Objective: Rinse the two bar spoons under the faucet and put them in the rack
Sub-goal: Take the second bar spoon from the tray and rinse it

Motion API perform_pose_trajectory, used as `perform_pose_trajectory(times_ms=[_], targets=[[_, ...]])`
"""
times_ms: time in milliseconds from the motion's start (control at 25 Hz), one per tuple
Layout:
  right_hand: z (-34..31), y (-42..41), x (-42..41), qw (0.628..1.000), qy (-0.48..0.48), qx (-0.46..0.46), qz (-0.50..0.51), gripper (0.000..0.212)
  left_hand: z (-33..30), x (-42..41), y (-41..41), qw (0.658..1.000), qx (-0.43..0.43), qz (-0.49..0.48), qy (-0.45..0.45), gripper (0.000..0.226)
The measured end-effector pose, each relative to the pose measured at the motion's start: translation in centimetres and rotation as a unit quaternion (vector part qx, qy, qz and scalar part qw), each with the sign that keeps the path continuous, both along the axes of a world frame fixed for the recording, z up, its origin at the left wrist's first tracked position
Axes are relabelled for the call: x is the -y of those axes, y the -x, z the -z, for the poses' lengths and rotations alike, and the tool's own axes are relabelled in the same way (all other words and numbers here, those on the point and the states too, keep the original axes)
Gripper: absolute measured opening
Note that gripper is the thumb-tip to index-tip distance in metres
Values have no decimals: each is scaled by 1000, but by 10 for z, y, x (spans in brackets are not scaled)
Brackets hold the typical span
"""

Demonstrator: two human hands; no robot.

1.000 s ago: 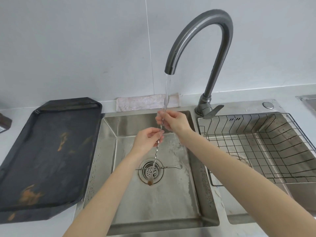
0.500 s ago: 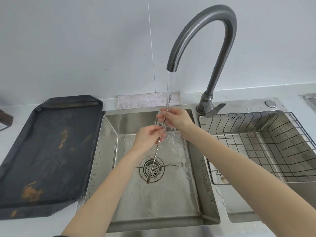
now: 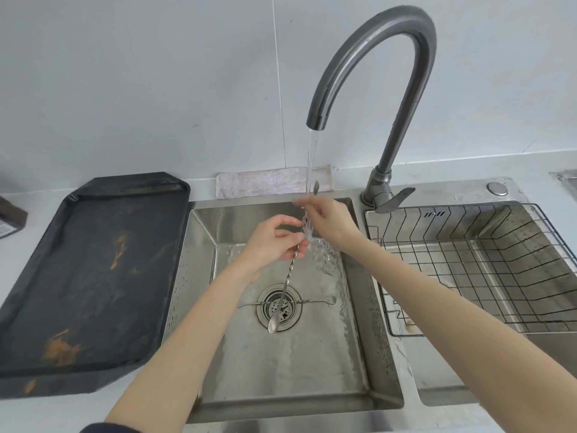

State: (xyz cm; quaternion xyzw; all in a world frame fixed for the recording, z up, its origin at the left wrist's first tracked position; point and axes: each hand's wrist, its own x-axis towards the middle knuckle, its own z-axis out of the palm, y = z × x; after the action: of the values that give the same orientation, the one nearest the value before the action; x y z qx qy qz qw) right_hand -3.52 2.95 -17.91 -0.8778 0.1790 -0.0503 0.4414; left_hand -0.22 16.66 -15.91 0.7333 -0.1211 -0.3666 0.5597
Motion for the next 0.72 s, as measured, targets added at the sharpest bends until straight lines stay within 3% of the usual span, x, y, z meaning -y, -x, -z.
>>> perform_pose_trajectory(times_ms=[120,240,560,720], targets=[[7,9,-3,995,73,-3,-66,33,0,-2,-2,1000,-19,-6,3,20],[14,15,-2,991,114,-15,-66,30,-2,-2,-4,999,-27,-1,25,10],[28,22,-6,991,119,-44,-30,26,-11,7,-9,998,-19,31,54,22],[45,37,-18,994,92,-58,-22,25,-10,10,-4,999,35,40,1,27]])
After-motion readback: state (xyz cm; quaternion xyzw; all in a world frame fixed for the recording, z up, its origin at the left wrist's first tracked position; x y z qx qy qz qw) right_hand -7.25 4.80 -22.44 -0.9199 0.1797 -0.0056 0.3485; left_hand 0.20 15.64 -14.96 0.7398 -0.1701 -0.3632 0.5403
